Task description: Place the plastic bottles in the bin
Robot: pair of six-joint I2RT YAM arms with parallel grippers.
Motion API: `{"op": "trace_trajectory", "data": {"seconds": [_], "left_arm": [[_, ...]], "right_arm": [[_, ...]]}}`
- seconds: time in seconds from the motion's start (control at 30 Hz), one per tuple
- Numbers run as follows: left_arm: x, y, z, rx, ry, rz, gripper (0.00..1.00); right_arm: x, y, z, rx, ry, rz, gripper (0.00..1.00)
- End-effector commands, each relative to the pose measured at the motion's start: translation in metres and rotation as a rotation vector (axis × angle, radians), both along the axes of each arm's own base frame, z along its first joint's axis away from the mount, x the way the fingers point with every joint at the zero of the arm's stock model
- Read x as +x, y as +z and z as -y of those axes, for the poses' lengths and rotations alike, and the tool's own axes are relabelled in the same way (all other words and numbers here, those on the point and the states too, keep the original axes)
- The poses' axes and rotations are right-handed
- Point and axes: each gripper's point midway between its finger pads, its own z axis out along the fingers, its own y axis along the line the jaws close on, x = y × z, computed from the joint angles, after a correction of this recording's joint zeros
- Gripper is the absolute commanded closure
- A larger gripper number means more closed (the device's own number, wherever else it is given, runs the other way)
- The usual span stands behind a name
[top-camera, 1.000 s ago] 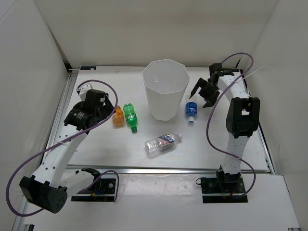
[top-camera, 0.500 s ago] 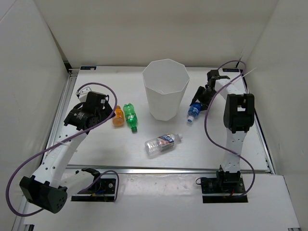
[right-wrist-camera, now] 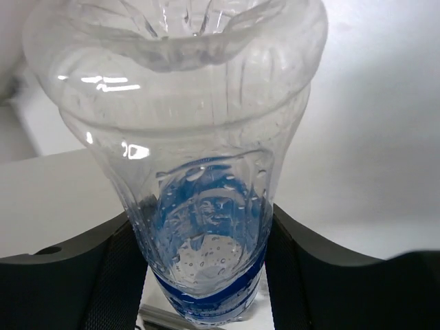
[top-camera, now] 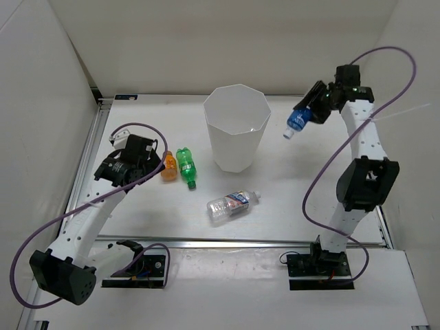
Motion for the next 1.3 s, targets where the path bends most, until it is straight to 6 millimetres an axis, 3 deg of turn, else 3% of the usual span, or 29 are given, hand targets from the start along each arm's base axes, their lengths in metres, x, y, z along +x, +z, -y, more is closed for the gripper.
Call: {"op": "trace_trajectory", "data": {"seconds": [0.0, 0.17, 0.3, 0.37, 0.47, 0.57, 0.6, 0.63, 0.73, 0.77, 0.8, 0.83, 0.9, 0.93, 1.03, 1.13, 1.27], "left_arm": [[0.004, 0.001, 0.0, -0.014, 0.023, 0.021, 0.0], [0.01, -0.001, 0.004, -0.015, 0.018, 0.003, 0.0], [0.016, 0.005, 0.006, -0.006, 0.003, 0.007, 0.0], [0.02, 0.008, 0.009, -0.02, -0.005, 0.015, 0.0], [0.024, 0.013, 0.019, -0.038, -0.071, 0.014, 0.0], [0.03, 0.019, 0.027, -0.051, -0.109, 0.015, 0.0], [0.034, 0.025, 0.028, -0.058, -0.109, 0.038, 0.0], [0.035, 0.027, 0.03, -0.051, -0.134, 0.044, 0.0], [0.048, 0.026, 0.032, -0.043, -0.138, 0.067, 0.0], [0.05, 0.02, 0.034, -0.036, -0.156, 0.055, 0.0], [0.057, 0.02, 0.037, -0.04, -0.156, 0.069, 0.0], [0.062, 0.012, 0.038, -0.028, -0.164, 0.049, 0.0], [0.073, 0.006, 0.035, 0.004, -0.139, 0.045, 0.0], [0.079, -0.008, 0.034, 0.034, -0.139, 0.002, 0.0], [0.097, -0.016, 0.034, 0.09, -0.137, -0.031, 0.0], [0.117, -0.048, 0.035, 0.131, -0.136, -0.123, 0.0], [0.122, -0.068, 0.031, 0.123, -0.106, -0.172, 0.0]], "right_arm": [[-0.005, 0.103, -0.033, 0.119, 0.038, 0.216, 0.71], [-0.001, 0.196, -0.077, 0.179, 0.147, 0.47, 0.71], [0.002, 0.226, -0.134, 0.168, 0.289, 0.594, 0.67], [0.007, 0.225, -0.15, 0.14, 0.316, 0.621, 0.63], [0.01, 0.208, -0.186, 0.154, 0.407, 0.609, 0.48], [0.004, 0.192, -0.2, 0.126, 0.466, 0.582, 0.15], [0.002, 0.188, -0.203, 0.113, 0.461, 0.565, 0.02], [-0.005, 0.188, -0.2, 0.104, 0.467, 0.559, 0.0], [-0.021, 0.197, -0.179, 0.034, 0.413, 0.569, 0.0], [-0.033, 0.214, -0.169, 0.034, 0.399, 0.603, 0.0], [-0.037, 0.218, -0.161, 0.024, 0.39, 0.613, 0.0], [-0.041, 0.21, -0.155, 0.018, 0.383, 0.586, 0.0], [-0.059, 0.219, -0.147, 0.022, 0.393, 0.598, 0.0], [-0.069, 0.213, -0.14, 0.017, 0.386, 0.573, 0.0], [-0.088, 0.212, -0.138, 0.031, 0.403, 0.565, 0.0], [-0.099, 0.193, -0.136, 0.033, 0.412, 0.509, 0.0], [-0.11, 0.199, -0.131, 0.038, 0.409, 0.521, 0.0]]}}
